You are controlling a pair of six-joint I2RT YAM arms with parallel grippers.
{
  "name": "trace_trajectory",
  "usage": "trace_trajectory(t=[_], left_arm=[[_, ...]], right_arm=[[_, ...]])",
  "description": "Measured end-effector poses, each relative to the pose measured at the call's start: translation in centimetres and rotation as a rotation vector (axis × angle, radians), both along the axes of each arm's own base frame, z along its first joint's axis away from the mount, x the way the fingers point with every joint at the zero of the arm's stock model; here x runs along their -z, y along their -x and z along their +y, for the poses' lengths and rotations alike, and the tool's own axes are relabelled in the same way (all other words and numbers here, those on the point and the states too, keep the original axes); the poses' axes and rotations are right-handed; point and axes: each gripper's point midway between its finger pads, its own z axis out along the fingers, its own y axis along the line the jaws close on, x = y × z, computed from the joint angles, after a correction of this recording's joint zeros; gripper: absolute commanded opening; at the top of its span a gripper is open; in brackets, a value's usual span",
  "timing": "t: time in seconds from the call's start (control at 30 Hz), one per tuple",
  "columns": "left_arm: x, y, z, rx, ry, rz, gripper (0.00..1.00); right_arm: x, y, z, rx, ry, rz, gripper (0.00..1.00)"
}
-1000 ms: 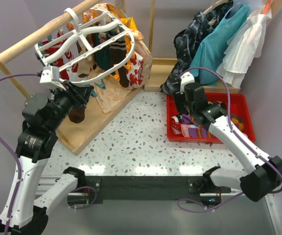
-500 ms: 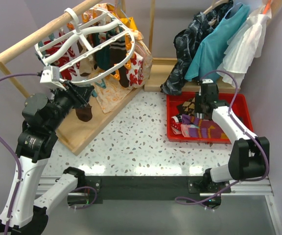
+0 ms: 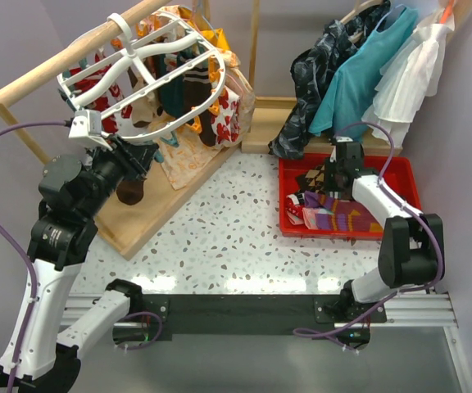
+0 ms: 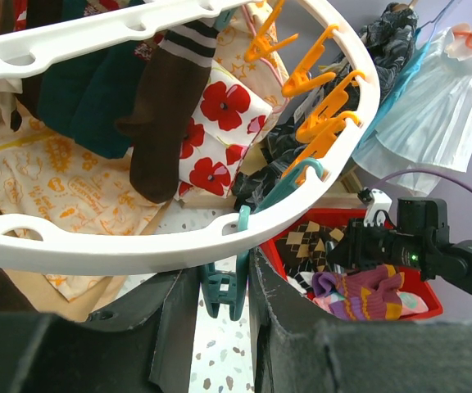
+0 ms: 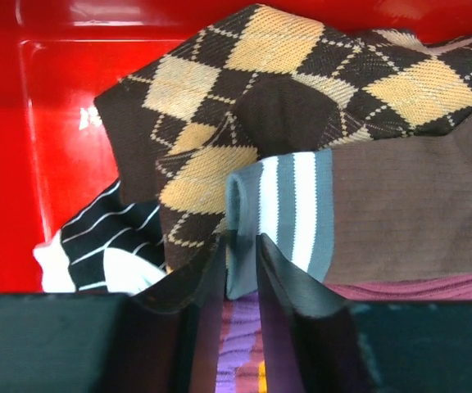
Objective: Clip the socks to the hanger
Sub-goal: Pick up the sock from the bin.
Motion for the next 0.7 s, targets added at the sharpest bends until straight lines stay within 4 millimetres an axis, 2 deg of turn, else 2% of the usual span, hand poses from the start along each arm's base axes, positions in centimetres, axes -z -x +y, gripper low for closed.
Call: trace_trajectory(t=[0.27,0.7], left_arm=[[0.1,-0.1,0.0,0.001,-0.001,0.004,0.06],[0.1,-0.2,-0.2,0.008,-0.001,0.004,0.06]], right_arm=[[0.7,0.1,-0.5,0.019,0.0,0.012,0.23],[-0.3,0.1,-1.1,0.045,0.015,-0.017,0.19]])
